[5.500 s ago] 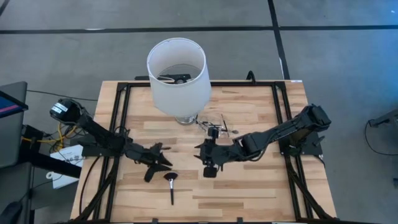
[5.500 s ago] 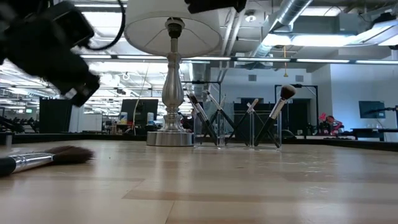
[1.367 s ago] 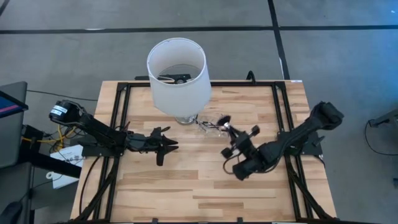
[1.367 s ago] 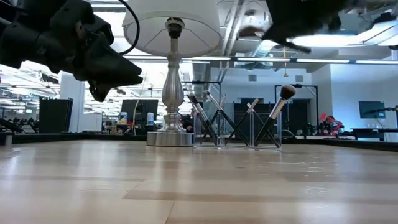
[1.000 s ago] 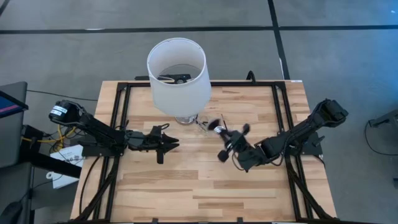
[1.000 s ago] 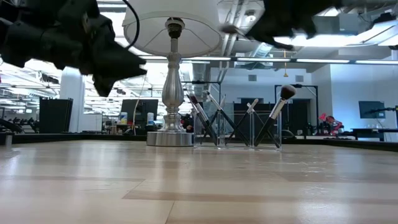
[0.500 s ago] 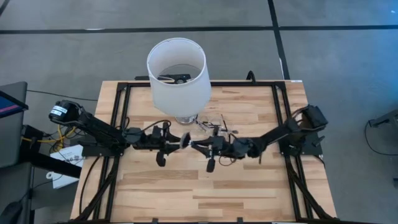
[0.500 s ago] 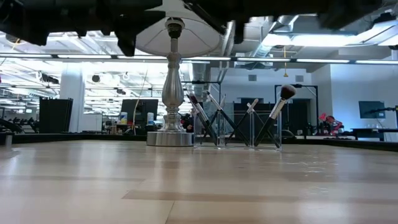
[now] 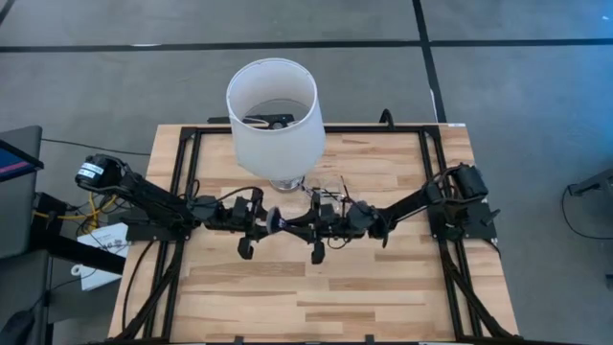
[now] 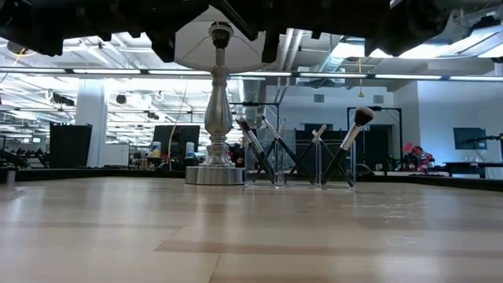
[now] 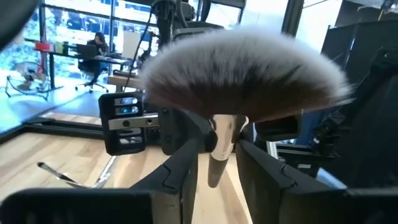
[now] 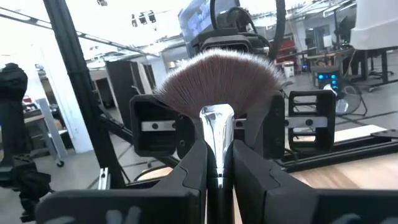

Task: Put items in baskets/containers
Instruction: Put the black highlighter brush into the transparent organizer

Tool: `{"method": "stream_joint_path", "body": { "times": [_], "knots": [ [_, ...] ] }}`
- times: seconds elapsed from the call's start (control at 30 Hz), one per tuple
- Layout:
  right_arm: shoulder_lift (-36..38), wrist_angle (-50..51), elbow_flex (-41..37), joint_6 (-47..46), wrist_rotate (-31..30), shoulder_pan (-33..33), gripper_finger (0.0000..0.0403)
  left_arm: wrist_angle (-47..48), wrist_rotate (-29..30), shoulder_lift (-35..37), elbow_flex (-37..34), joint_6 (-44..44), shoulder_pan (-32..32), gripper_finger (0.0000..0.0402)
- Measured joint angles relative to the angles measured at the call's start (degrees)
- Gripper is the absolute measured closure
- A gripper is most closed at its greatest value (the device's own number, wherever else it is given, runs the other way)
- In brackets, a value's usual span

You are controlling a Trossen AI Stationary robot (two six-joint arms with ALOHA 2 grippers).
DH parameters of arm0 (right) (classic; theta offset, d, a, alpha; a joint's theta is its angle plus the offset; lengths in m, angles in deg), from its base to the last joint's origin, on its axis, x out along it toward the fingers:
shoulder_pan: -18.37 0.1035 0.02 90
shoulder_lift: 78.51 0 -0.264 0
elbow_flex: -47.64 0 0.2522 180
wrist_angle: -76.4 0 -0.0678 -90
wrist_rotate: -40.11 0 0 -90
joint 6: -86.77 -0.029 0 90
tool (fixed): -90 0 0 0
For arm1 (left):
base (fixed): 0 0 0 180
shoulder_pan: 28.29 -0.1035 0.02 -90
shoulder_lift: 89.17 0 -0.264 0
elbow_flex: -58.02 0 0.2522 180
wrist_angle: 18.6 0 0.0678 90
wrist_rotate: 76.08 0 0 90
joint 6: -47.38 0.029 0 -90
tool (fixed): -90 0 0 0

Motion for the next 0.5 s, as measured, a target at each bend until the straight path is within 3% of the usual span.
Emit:
{"method": "stream_joint_path", "body": {
  "times": [0.5],
  "knots": [
    [0.0,0.9,0.0,0.0,2.3,0.3,0.0361,-1.8,-1.6,0.0,0.0,2.1,0.9,0.0294]
  ]
}}
